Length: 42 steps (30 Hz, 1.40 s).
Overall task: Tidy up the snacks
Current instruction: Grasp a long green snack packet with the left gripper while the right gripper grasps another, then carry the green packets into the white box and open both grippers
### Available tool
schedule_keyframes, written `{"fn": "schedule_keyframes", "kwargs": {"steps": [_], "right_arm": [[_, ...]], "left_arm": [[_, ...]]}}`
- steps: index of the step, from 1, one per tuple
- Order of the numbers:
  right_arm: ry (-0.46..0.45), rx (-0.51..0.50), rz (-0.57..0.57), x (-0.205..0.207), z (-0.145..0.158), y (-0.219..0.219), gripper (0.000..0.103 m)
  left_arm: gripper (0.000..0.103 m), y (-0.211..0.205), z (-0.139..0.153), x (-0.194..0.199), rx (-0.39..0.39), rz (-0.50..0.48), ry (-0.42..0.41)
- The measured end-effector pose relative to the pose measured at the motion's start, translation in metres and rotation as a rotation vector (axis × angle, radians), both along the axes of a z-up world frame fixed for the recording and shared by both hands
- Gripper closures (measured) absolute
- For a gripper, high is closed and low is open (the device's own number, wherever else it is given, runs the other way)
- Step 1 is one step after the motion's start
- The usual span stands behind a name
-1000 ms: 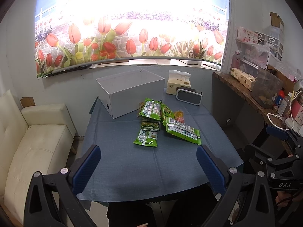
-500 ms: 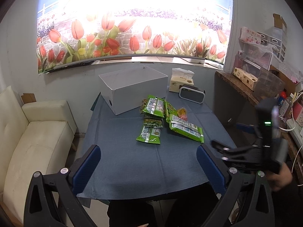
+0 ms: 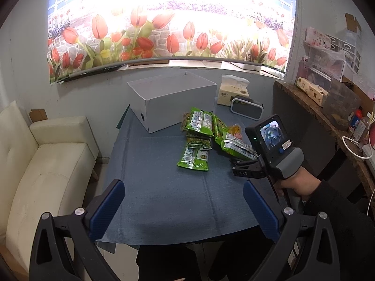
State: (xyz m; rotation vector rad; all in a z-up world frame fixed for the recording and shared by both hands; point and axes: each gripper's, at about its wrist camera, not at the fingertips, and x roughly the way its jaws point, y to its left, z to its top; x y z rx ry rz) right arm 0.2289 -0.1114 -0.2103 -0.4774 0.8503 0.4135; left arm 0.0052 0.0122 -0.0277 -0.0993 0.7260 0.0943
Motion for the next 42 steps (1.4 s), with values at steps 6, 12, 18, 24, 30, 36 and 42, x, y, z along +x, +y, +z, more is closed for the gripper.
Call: {"fn": "schedule_keyframes", "kwargs": {"steps": [6, 12, 18, 24, 30, 36, 42], "right_arm": [[-0.049, 0.002, 0.023, -0.006, 0.011, 0.004, 0.050], [-0.020, 0.116, 0.009, -0.011, 0.042, -0.017, 0.072], [0.018, 0.175, 0.015, -0.014, 0.060, -0.031, 0.083], [0.040, 0.252, -0.001, -0.034, 0.076, -0.053, 0.088], [0.033, 0.296, -0.010, -0.062, 0.087, -0.071, 0.088], [0.042, 0.337, -0.014, -0.081, 0.091, -0.082, 0.088], [0.048, 0.356, -0.017, -0.084, 0.089, -0.086, 0.088]], "left_arm": [[0.000, 0.002, -0.011, 0.008, -0.017, 0.003, 0.022], [0.000, 0.001, -0.027, 0.032, -0.025, -0.026, 0.040], [0.000, -0.002, -0.045, 0.082, -0.019, -0.054, 0.064], [0.000, 0.001, -0.056, 0.163, -0.074, -0.074, 0.097], [0.001, 0.004, -0.089, 0.254, -0.130, -0.059, 0.223], [0.017, 0.010, -0.122, 0.302, -0.159, -0.036, 0.329], [0.043, 0.000, -0.121, 0.311, -0.166, -0.078, 0.342]]}}
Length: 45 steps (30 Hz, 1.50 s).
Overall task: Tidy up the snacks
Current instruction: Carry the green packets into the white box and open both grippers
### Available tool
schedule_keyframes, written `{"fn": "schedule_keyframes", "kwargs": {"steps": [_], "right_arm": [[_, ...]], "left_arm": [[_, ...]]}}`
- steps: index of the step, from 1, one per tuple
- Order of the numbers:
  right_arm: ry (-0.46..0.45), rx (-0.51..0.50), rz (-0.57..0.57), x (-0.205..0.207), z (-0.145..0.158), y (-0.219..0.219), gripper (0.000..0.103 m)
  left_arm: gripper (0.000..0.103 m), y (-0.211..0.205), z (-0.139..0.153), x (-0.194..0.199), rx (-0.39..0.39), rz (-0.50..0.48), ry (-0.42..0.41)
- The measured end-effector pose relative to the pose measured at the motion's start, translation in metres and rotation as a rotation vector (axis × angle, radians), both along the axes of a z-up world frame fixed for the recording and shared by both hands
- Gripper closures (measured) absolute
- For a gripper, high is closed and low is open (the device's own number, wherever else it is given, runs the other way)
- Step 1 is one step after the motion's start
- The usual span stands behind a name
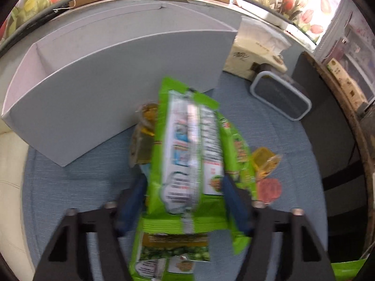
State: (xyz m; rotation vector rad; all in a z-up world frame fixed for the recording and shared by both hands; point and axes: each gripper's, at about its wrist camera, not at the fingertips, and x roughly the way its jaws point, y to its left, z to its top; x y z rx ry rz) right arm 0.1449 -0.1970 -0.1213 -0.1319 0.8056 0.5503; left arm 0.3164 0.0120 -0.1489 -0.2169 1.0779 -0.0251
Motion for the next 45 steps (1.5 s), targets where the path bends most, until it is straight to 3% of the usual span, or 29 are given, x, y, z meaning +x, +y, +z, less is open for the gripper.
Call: {"fn": "schedule_keyframes", "kwargs": {"steps": [1, 4, 9, 19, 30, 36, 45], "right_arm": [[0.005, 0.007, -0.004, 0.000, -0.001, -0.001, 0.088], [0.007, 0.015, -0.005, 0.000, -0.002, -0.002, 0.088], [0.021, 0.051, -0.007, 0.000, -0.002, -0.002, 0.088], [0.019, 0.069, -0.025, -0.004, 0.002, -0.009, 0.088], [-0.036, 0.089, -0.004, 0.009, 0.025, 0.002, 0.088], [-0.086, 0.063, 0.041, 0.063, 0.056, 0.046, 0.088], [-0.142, 0.038, 0.083, 0.189, 0.097, 0.147, 0.088]], "left_arm": [[0.052, 0.000, 0.005, -0.001, 0.017, 0.015, -0.005], [0.067, 0.000, 0.020, -0.006, 0.014, 0.009, -0.030], [0.080, -0.001, 0.030, -0.005, 0.003, -0.002, -0.042], [0.087, 0.002, 0.049, -0.012, -0.062, -0.005, -0.074], [0.087, 0.015, 0.123, -0.079, 0.050, -0.011, -0.308], [0.087, 0.057, 0.158, -0.089, 0.097, 0.075, -0.378], [0.086, 0.121, 0.166, -0.030, 0.141, 0.173, -0.387]]}}
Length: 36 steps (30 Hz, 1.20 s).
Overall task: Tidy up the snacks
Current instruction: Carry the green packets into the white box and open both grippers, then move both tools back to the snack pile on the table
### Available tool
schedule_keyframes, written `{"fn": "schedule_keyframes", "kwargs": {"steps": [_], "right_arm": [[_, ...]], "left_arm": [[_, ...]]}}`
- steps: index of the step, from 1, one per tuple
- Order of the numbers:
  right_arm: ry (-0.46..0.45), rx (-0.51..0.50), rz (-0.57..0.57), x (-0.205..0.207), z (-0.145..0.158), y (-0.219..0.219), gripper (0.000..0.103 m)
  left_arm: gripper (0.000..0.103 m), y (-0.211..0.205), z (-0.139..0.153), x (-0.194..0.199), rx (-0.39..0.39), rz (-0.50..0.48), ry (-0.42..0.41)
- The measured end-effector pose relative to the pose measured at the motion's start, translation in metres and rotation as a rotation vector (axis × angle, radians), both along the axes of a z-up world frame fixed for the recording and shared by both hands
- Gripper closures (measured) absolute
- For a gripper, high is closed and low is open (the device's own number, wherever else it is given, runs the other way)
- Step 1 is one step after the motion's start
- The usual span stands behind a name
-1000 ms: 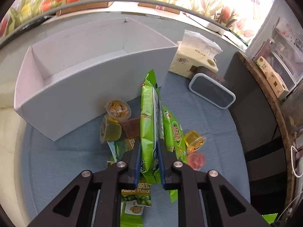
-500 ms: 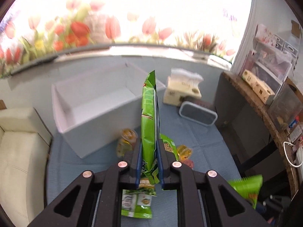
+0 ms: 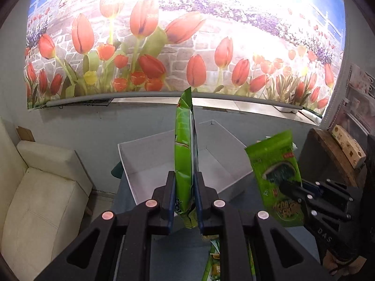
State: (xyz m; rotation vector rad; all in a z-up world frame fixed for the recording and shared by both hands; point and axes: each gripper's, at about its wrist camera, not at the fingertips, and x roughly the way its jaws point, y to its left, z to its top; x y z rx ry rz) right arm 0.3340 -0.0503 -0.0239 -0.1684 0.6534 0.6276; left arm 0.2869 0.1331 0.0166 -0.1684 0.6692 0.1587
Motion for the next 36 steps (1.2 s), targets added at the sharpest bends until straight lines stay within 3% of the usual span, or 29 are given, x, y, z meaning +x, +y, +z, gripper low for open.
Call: {"fn": "schedule_keyframes", "kwargs": {"steps": [2, 7, 14, 16, 17, 18, 19, 20, 21, 22, 28, 36], "right_arm": [[0.013, 0.000, 0.004, 0.028, 0.003, 0.021, 0.088], [0.036, 0.000, 0.001, 0.076, 0.002, 0.053, 0.088], [0.051, -0.007, -0.010, 0.115, -0.002, 0.080, 0.087], [0.047, -0.023, -0.008, 0.124, -0.004, 0.090, 0.085], [0.043, -0.034, -0.012, 0.127, -0.005, 0.094, 0.067], [0.037, -0.045, -0.023, 0.131, -0.006, 0.096, 0.024], [0.022, -0.049, -0.041, 0.132, -0.006, 0.096, 0.007], [-0.008, -0.038, -0.060, 0.132, -0.006, 0.095, 0.000], [-0.025, -0.030, -0.069, 0.133, -0.006, 0.092, 0.000], [-0.023, -0.028, -0.079, 0.134, -0.006, 0.090, 0.000], [-0.024, -0.036, -0.108, 0.133, -0.009, 0.075, 0.000], [-0.023, -0.009, -0.151, 0.116, -0.004, 0.053, 0.000]], "left_arm": [[0.086, 0.008, 0.001, 0.015, 0.035, 0.027, -0.006], [0.086, 0.029, -0.002, 0.048, 0.017, 0.045, 0.003], [0.085, 0.038, -0.007, 0.072, 0.015, 0.042, 0.012], [0.079, 0.040, -0.011, 0.080, 0.012, 0.035, 0.029], [0.072, 0.040, -0.012, 0.083, 0.014, 0.031, 0.040], [0.048, 0.041, -0.014, 0.087, 0.027, 0.037, 0.054], [0.024, 0.041, -0.016, 0.087, 0.042, 0.043, 0.050], [0.016, 0.042, -0.016, 0.086, 0.063, 0.047, 0.026], [0.003, 0.043, -0.016, 0.082, 0.093, 0.068, -0.011], [0.000, 0.044, -0.016, 0.080, 0.100, 0.077, -0.029], [0.000, 0.050, -0.021, 0.079, 0.034, 0.056, -0.001], [0.000, 0.044, -0.018, 0.066, 0.015, 0.053, 0.009]]}}
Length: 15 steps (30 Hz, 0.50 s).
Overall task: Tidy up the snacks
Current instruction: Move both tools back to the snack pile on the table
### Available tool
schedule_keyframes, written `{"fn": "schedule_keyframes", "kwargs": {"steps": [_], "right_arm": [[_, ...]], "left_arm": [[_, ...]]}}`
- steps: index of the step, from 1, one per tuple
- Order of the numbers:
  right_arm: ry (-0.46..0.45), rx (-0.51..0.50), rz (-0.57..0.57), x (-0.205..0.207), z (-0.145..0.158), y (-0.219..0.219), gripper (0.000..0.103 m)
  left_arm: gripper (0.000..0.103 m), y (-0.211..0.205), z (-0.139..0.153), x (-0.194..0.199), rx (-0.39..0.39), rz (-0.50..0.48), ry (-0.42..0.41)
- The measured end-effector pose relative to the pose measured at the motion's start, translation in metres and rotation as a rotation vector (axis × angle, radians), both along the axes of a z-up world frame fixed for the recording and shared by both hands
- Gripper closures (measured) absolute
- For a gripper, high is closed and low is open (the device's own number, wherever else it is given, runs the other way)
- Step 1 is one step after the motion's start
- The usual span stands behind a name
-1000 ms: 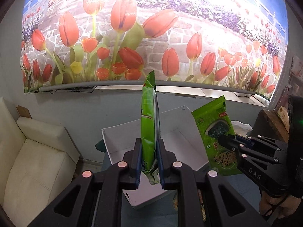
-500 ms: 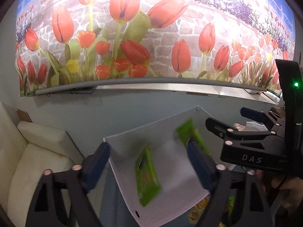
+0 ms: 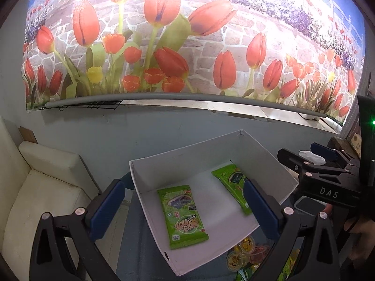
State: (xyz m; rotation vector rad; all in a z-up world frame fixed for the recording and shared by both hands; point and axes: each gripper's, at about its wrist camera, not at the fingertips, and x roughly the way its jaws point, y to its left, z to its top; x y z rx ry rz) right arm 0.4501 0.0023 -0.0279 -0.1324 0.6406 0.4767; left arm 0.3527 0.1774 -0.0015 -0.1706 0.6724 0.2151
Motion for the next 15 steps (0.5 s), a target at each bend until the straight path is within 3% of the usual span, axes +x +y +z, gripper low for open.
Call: {"fn": "schedule_keyframes", "kwargs": {"steps": [4, 9, 15], "right_arm": [[-0.018, 0.014, 0.001, -0.032, 0.006, -0.019, 0.000], [-0.033, 0.029, 0.022, -0.106, 0.001, -0.060, 0.000], [0.047, -0.022, 0.016, -0.180, -0.051, -0.107, 0.000]], "left_arm": [[0.000, -0.004, 0.007, -0.022, -0.028, 0.006, -0.019], [0.000, -0.022, 0.014, -0.071, -0.060, -0.036, -0.038], [0.000, -0.059, 0.005, -0.143, -0.063, -0.083, -0.043]]}}
